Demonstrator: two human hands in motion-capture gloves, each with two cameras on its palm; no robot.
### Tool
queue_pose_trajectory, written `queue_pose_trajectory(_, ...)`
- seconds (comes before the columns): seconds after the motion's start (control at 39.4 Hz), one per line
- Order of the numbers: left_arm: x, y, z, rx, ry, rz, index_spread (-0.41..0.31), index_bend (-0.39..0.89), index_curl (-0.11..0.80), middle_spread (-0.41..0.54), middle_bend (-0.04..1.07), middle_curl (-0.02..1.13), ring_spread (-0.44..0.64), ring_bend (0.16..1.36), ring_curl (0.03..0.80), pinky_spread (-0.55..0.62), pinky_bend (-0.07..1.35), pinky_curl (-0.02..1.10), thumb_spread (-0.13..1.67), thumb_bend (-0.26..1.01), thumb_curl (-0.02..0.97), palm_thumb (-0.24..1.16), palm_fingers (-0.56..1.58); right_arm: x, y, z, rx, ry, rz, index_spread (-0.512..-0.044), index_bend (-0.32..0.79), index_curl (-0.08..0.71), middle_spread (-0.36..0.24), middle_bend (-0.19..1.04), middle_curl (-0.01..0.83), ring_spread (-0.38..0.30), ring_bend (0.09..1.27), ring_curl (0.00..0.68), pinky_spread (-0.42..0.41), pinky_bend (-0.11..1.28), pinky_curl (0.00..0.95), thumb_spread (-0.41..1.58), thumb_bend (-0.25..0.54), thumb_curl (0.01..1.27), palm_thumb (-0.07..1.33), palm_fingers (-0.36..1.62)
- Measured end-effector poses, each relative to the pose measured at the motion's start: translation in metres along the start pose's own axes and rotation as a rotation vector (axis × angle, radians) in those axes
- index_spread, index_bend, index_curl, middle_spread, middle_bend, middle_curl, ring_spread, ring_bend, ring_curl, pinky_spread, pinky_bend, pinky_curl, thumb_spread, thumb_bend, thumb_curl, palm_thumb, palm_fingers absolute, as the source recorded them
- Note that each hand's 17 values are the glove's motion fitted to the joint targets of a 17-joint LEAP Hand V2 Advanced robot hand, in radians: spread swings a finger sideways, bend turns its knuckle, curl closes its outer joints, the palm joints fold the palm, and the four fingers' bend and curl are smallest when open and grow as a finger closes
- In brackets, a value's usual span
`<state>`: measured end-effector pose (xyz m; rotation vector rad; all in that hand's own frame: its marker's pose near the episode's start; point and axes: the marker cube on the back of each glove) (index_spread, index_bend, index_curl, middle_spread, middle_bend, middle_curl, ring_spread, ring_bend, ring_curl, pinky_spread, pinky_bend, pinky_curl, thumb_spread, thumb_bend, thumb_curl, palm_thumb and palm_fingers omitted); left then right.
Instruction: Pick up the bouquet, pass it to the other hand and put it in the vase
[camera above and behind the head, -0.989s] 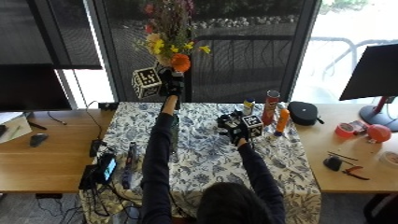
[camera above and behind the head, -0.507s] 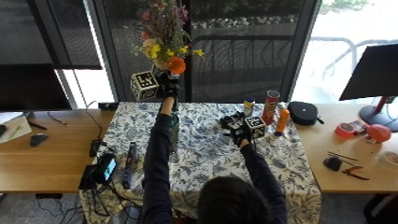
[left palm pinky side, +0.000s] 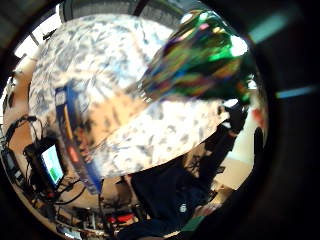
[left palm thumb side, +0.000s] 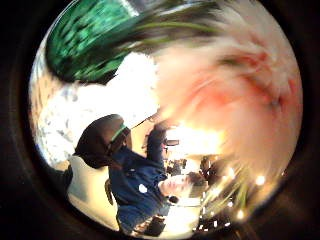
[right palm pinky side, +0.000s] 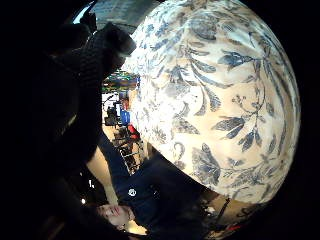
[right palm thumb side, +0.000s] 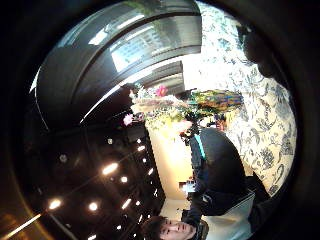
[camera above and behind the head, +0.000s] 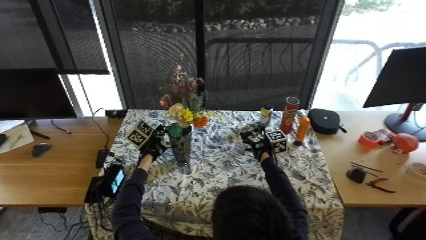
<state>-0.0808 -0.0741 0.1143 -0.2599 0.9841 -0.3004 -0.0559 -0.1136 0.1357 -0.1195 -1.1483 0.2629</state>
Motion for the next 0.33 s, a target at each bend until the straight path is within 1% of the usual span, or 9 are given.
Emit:
queue_pose_trajectory(0.03, -0.009, 0.004, 0.001, 0.032, -0.043, -0.035, -0.015, 0.02, 0.549, 0.083, 0.25, 0.47, 0.16, 0.57, 0.386, 0.2, 0.41, 0.4, 0.87, -0.04, 0.511, 0.48, -0.29, 0.009, -0.008, -0.002, 0.031, 0.032, 0.017, -0.21, 0.15, 0.285, -0.033, 0.27, 0.419, -0.037, 0.39, 0.346, 0.283, 0.37, 0.33, 1.03, -0.021, 0.41, 0.75, 0.7)
queue_pose_trajectory(0.05, -0.014, 0.007, 0.001, 0.053, -0.063, -0.025, 0.004, 0.01, 0.524, 0.119, 0.22, 0.44, 0.2, 0.56, 0.363, 0.24, 0.41, 0.38, 0.87, -0.03, 0.505, 0.49, -0.28, 0.017, -0.014, -0.003, 0.05, 0.048, 0.049, -0.209, 0.15, 0.286, -0.033, 0.27, 0.419, -0.036, 0.39, 0.346, 0.284, 0.36, 0.33, 1.04, -0.023, 0.41, 0.75, 0.7)
queue_pose_trajectory(0.13, -0.017, 0.011, -0.006, 0.079, -0.071, 0.107, 0.048, 0.01, 0.46, 0.204, 0.17, 0.38, 0.28, 0.54, 0.324, 0.32, 0.39, 0.35, 0.89, -0.02, 0.49, 0.52, -0.26, 0.028, -0.024, -0.003, 0.075, 0.047, 0.161, -0.208, 0.15, 0.291, -0.033, 0.27, 0.419, -0.035, 0.37, 0.344, 0.286, 0.34, 0.327, 1.04, -0.018, 0.41, 0.75, 0.72)
queue_pose_trajectory(0.18, -0.016, 0.018, -0.013, 0.055, -0.045, 0.151, 0.069, 0.02, 0.425, 0.244, 0.16, 0.36, 0.33, 0.53, 0.312, 0.37, 0.38, 0.34, 0.89, -0.02, 0.48, 0.53, -0.25, 0.032, -0.029, -0.002, 0.087, 0.044, 0.186, -0.208, 0.15, 0.295, -0.033, 0.26, 0.418, -0.035, 0.37, 0.343, 0.287, 0.34, 0.327, 1.04, -0.019, 0.41, 0.76, 0.72)
queue_pose_trajectory(0.2, -0.017, 0.02, -0.016, 0.033, -0.02, 0.159, 0.078, 0.02, 0.408, 0.26, 0.16, 0.35, 0.35, 0.53, 0.308, 0.38, 0.38, 0.34, 0.89, -0.02, 0.475, 0.53, -0.25, 0.034, -0.034, -0.001, 0.084, 0.033, 0.181, -0.207, 0.15, 0.296, -0.033, 0.26, 0.418, -0.035, 0.36, 0.343, 0.287, 0.33, 0.326, 1.04, -0.019, 0.41, 0.76, 0.72)
queue_pose_trajectory(0.23, -0.019, 0.018, -0.019, 0.024, -0.006, 0.146, 0.085, 0.01, 0.391, 0.279, 0.16, 0.35, 0.37, 0.53, 0.306, 0.4, 0.38, 0.34, 0.89, -0.03, 0.47, 0.54, -0.25, 0.036, -0.037, -0.001, 0.076, 0.017, 0.172, -0.206, 0.15, 0.297, -0.033, 0.26, 0.42, -0.034, 0.36, 0.342, 0.288, 0.33, 0.326, 1.05, -0.016, 0.41, 0.76, 0.73)
queue_pose_trajectory(0.25, -0.025, 0.013, -0.021, 0.042, -0.017, 0.1, 0.092, 0.02, 0.377, 0.293, 0.16, 0.34, 0.38, 0.53, 0.303, 0.41, 0.38, 0.33, 0.89, -0.03, 0.466, 0.54, -0.25, 0.035, -0.038, 0.0, 0.062, -0.008, 0.164, -0.207, 0.15, 0.299, -0.033, 0.26, 0.419, -0.034, 0.35, 0.342, 0.288, 0.32, 0.326, 1.04, -0.018, 0.41, 0.76, 0.73)
queue_pose_trajectory(0.3, -0.042, -0.001, -0.027, 0.129, -0.1, -0.067, 0.103, 0.02, 0.348, 0.318, 0.16, 0.34, 0.41, 0.53, 0.299, 0.44, 0.38, 0.33, 0.9, -0.03, 0.455, 0.54, -0.25, 0.024, -0.031, 0.003, 0.007, -0.087, 0.14, -0.207, 0.14, 0.301, -0.033, 0.26, 0.419, -0.034, 0.35, 0.342, 0.289, 0.32, 0.326, 1.05, -0.017, 0.41, 0.77, 0.74)
queue_pose_trajectory(0.33, -0.047, -0.005, -0.028, 0.159, -0.132, -0.126, 0.108, 0.02, 0.335, 0.328, 0.16, 0.33, 0.42, 0.53, 0.298, 0.45, 0.38, 0.33, 0.9, -0.03, 0.45, 0.54, -0.24, 0.019, -0.027, 0.004, -0.016, -0.118, 0.131, -0.207, 0.14, 0.301, -0.033, 0.26, 0.42, -0.034, 0.34, 0.342, 0.289, 0.31, 0.326, 1.05, -0.018, 0.41, 0.77, 0.74)
